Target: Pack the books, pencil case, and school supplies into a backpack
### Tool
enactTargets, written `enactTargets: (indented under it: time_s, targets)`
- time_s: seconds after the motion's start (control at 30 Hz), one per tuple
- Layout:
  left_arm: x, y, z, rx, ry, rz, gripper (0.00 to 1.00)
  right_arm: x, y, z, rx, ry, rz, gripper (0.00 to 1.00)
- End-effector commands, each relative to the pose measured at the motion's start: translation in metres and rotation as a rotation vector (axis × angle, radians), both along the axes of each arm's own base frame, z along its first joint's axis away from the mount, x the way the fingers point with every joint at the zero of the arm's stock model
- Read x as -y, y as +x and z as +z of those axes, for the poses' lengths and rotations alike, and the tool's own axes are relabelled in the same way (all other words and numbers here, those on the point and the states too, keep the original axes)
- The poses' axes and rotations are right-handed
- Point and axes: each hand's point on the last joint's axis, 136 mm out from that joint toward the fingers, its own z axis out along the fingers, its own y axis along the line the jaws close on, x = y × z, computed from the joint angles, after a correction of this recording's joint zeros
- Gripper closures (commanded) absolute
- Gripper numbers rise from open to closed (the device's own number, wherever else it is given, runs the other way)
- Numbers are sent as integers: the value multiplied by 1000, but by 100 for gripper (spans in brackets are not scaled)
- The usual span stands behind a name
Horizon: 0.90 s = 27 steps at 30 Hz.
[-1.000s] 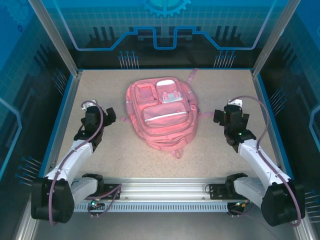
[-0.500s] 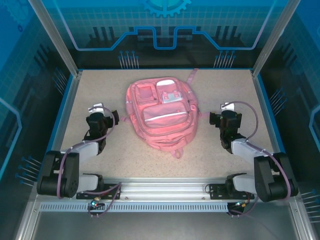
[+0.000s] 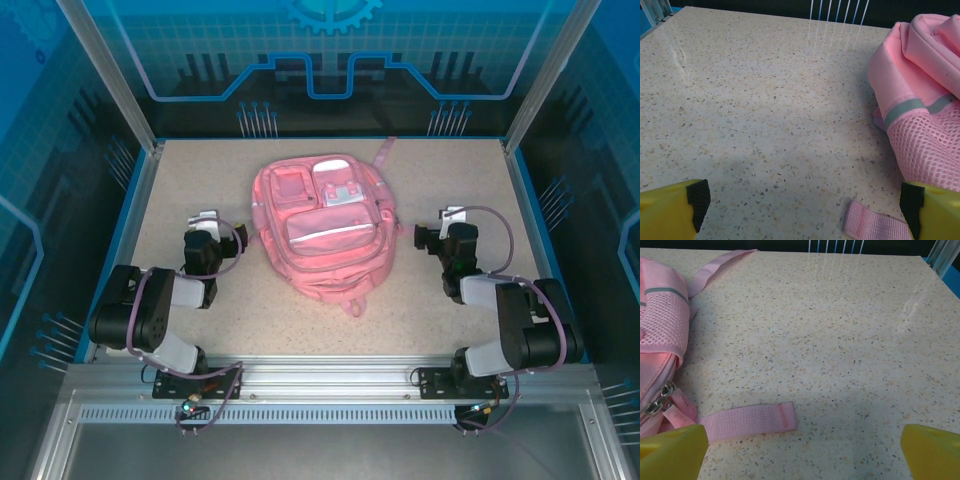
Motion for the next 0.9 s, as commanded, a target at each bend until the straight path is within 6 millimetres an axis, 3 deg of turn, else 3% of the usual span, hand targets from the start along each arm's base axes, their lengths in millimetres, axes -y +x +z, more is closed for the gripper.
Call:
enactTargets:
  time_s: [0.0, 0.2, 0.87]
  targets:
    - [-6, 9, 15, 51, 16, 26, 1, -2, 12, 16, 54, -2, 23, 0]
    - [-1, 11, 14, 39, 20, -5, 1, -10, 10, 8, 73, -30, 52, 0]
    - [2, 12, 14, 33, 25, -20, 1, -9, 13, 7, 63, -32, 43, 0]
